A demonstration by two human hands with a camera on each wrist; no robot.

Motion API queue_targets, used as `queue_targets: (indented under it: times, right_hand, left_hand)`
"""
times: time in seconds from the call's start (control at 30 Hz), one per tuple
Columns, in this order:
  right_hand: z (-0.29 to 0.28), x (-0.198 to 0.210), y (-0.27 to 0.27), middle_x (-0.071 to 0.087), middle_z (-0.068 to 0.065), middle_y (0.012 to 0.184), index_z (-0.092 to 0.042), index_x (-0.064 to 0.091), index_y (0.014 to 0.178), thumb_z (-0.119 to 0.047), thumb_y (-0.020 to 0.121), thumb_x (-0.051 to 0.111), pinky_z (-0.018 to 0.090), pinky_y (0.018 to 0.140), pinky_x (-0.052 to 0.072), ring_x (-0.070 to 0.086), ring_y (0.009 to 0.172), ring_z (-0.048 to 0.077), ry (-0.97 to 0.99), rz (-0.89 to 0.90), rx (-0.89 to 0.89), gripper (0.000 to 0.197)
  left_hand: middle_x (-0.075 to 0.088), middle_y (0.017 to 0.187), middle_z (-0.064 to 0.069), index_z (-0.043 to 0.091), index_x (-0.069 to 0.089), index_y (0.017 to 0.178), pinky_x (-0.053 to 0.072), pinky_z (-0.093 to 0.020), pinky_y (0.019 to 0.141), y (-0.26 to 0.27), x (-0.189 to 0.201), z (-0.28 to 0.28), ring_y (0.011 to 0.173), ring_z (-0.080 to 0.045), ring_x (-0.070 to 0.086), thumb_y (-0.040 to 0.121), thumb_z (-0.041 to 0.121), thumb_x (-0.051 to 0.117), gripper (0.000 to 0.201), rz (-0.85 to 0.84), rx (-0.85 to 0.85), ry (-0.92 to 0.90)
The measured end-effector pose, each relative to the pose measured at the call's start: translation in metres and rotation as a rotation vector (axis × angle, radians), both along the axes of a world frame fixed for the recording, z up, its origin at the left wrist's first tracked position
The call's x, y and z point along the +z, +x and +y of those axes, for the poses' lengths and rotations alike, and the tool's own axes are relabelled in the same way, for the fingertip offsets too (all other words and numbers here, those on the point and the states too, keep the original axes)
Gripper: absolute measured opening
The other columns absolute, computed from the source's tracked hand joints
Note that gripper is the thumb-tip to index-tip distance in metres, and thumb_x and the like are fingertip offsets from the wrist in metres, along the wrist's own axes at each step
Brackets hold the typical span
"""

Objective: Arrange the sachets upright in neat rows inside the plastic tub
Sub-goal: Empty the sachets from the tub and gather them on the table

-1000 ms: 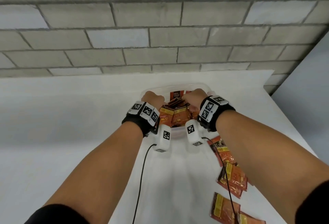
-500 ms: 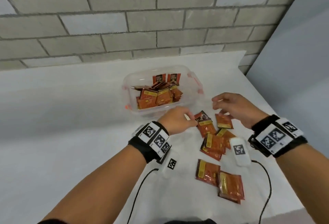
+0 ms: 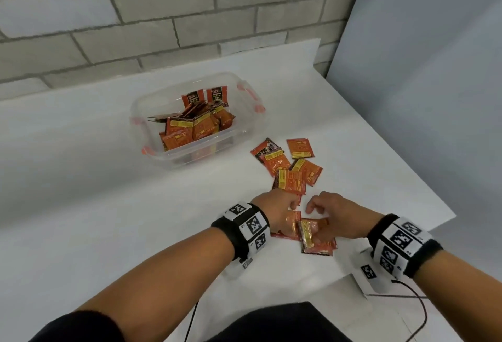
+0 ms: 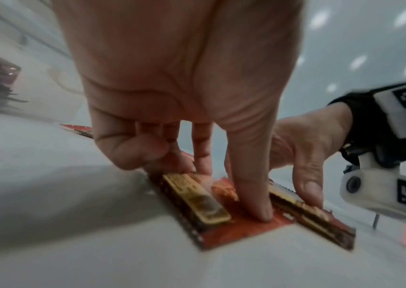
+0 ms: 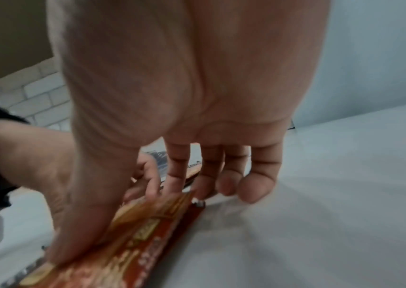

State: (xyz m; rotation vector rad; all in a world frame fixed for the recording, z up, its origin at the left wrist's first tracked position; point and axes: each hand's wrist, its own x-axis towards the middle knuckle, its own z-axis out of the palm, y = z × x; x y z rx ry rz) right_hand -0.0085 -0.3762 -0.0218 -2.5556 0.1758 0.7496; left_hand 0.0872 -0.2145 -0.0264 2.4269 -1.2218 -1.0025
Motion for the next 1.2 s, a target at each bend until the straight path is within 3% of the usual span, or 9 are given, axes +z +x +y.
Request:
queue_targets:
  times: [0.2, 0.33, 0.47, 0.6, 0.77, 0.9, 1.03, 1.13, 1.2]
  right_hand:
    - [-0.004, -0.008, 0.005, 0.059, -0.001, 0.097, -0.022, 0.051, 0.096, -0.027, 0.076, 0.078, 0.022, 0.069, 0.044, 0.055, 0.082, 0.014, 0.044, -0.043, -0.154, 0.034]
    - [-0.014, -0.009, 0.004, 0.065, -0.001, 0.096, -0.02, 0.053, 0.098, -0.016, 0.082, 0.073, 0.024, 0.069, 0.05, 0.061, 0.08, 0.014, 0.211, -0.123, -0.375, 0.026]
    - [-0.025, -0.011, 0.003, 0.065, 0.002, 0.099, -0.021, 0.058, 0.103, -0.013, 0.082, 0.072, 0.033, 0.082, 0.051, 0.061, 0.091, 0.017, 0.391, -0.197, -0.565, 0.027]
    - [-0.032, 0.0, 0.018, 0.066, 0.004, 0.1, -0.016, 0.056, 0.109, -0.007, 0.087, 0.064, 0.024, 0.068, 0.05, 0.062, 0.08, 0.013, 0.376, -0.29, -0.662, 0.025]
    - [-0.037, 0.001, 0.054, 0.059, 0.01, 0.114, -0.007, 0.049, 0.127, -0.018, 0.088, 0.063, 0.028, 0.073, 0.047, 0.057, 0.091, 0.019, 0.132, -0.216, -0.634, 0.043]
    - [-0.028, -0.004, 0.068, 0.06, 0.011, 0.114, -0.005, 0.051, 0.119, -0.028, 0.091, 0.059, 0.027, 0.074, 0.041, 0.053, 0.09, 0.019, -0.008, -0.146, -0.506, 0.037]
    - [-0.028, -0.005, 0.073, 0.058, 0.006, 0.105, -0.008, 0.05, 0.116, -0.024, 0.087, 0.064, 0.023, 0.062, 0.039, 0.053, 0.089, 0.018, 0.025, -0.144, -0.508, 0.036]
    - [-0.033, -0.003, 0.072, 0.06, 0.003, 0.098, -0.014, 0.052, 0.106, -0.02, 0.082, 0.069, 0.026, 0.067, 0.045, 0.059, 0.086, 0.017, 0.138, -0.145, -0.572, 0.03]
    - [-0.038, -0.002, 0.071, 0.064, 0.005, 0.096, -0.014, 0.054, 0.097, -0.015, 0.079, 0.071, 0.029, 0.071, 0.05, 0.062, 0.083, 0.017, 0.245, -0.141, -0.601, 0.024]
  left_hand:
    - [0.055, 0.105, -0.006, 0.013, 0.052, 0.101, 0.047, -0.033, 0.076, 0.009, 0.001, 0.001, 0.092, -0.022, 0.053, 0.068, 0.026, 0.084, 0.047, -0.067, -0.028, 0.071]
    - [0.055, 0.093, -0.001, 0.019, 0.043, 0.092, 0.039, -0.026, 0.061, 0.027, 0.004, 0.004, 0.08, -0.016, 0.049, 0.076, 0.023, 0.079, 0.039, 0.033, 0.019, 0.035]
    - [0.057, 0.104, 0.003, 0.019, 0.044, 0.115, 0.044, -0.023, 0.064, 0.041, 0.01, 0.004, 0.085, -0.012, 0.053, 0.086, 0.024, 0.069, 0.038, 0.145, 0.119, -0.047]
    - [0.058, 0.121, -0.003, 0.015, 0.035, 0.137, 0.05, -0.028, 0.079, 0.044, 0.014, -0.014, 0.099, -0.016, 0.058, 0.09, 0.022, 0.065, 0.056, 0.181, 0.214, -0.115]
    - [0.055, 0.131, -0.009, 0.011, 0.037, 0.141, 0.049, -0.032, 0.091, 0.035, 0.002, -0.039, 0.114, -0.023, 0.055, 0.083, 0.029, 0.072, 0.071, -0.065, 0.084, -0.04]
    - [0.048, 0.129, -0.011, 0.013, 0.043, 0.134, 0.047, -0.034, 0.093, 0.034, -0.011, -0.039, 0.115, -0.026, 0.051, 0.079, 0.032, 0.076, 0.067, -0.147, 0.125, -0.047]
    - [0.04, 0.132, -0.011, 0.019, 0.044, 0.132, 0.045, -0.046, 0.098, 0.037, -0.012, -0.037, 0.123, -0.03, 0.04, 0.074, 0.039, 0.079, 0.071, -0.206, 0.167, -0.035]
    - [0.039, 0.135, -0.009, 0.021, 0.043, 0.134, 0.039, -0.048, 0.101, 0.043, -0.01, -0.03, 0.128, -0.03, 0.03, 0.073, 0.039, 0.079, 0.074, -0.2, 0.223, -0.051]
    - [0.048, 0.133, -0.005, 0.022, 0.047, 0.131, 0.042, -0.044, 0.1, 0.051, -0.01, -0.023, 0.125, -0.026, 0.041, 0.074, 0.035, 0.079, 0.066, -0.106, 0.284, -0.113]
